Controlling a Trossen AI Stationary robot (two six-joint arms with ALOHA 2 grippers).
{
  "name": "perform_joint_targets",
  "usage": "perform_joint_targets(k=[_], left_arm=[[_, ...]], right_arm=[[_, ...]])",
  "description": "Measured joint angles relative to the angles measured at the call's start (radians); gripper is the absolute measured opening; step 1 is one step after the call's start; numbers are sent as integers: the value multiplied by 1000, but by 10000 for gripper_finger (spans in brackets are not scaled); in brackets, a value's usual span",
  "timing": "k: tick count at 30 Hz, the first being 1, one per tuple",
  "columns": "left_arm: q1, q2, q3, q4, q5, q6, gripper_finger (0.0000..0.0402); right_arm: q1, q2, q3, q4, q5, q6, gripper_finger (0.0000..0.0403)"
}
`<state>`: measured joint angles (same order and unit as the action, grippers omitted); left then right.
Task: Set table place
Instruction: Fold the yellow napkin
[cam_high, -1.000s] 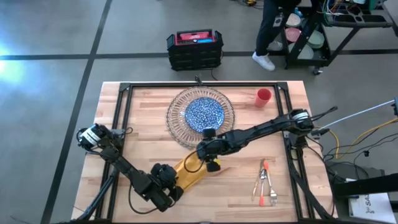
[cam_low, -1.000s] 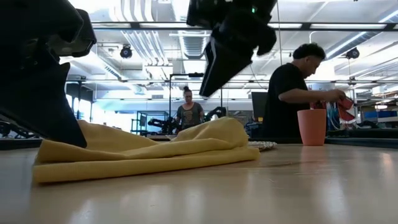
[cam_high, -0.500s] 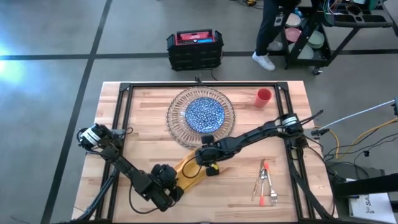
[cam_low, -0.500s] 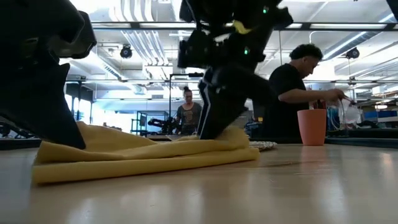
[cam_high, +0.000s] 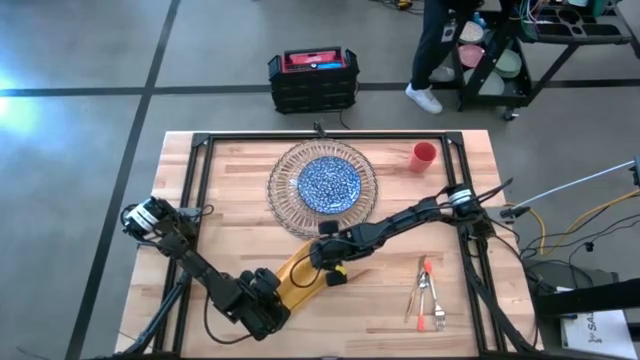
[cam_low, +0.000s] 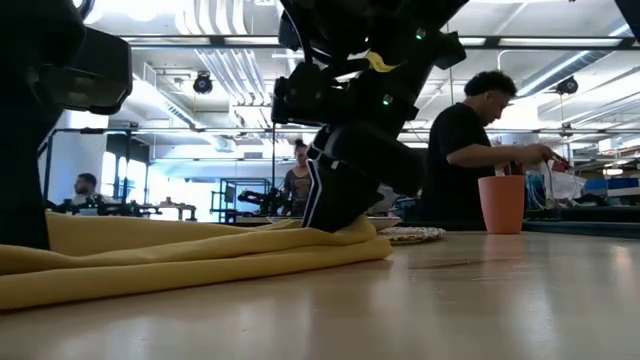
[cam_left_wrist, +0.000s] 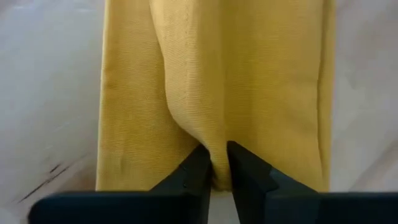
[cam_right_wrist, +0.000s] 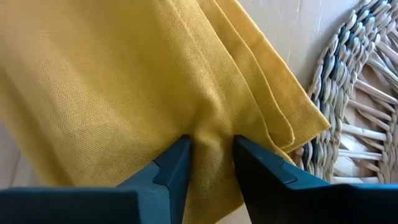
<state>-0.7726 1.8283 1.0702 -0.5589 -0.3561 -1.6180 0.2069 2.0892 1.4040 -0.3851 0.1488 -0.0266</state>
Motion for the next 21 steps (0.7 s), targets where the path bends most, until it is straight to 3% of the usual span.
perform_joint_targets(k=[10,21], left_arm=[[-15,-13,-2,1,75,4,48],[-66,-17,-2,42,220,-8,99]], right_arm=[[-14,-2,-45,63,-53,-10,110],[-14,-3,-71,93,-68,-9,97]])
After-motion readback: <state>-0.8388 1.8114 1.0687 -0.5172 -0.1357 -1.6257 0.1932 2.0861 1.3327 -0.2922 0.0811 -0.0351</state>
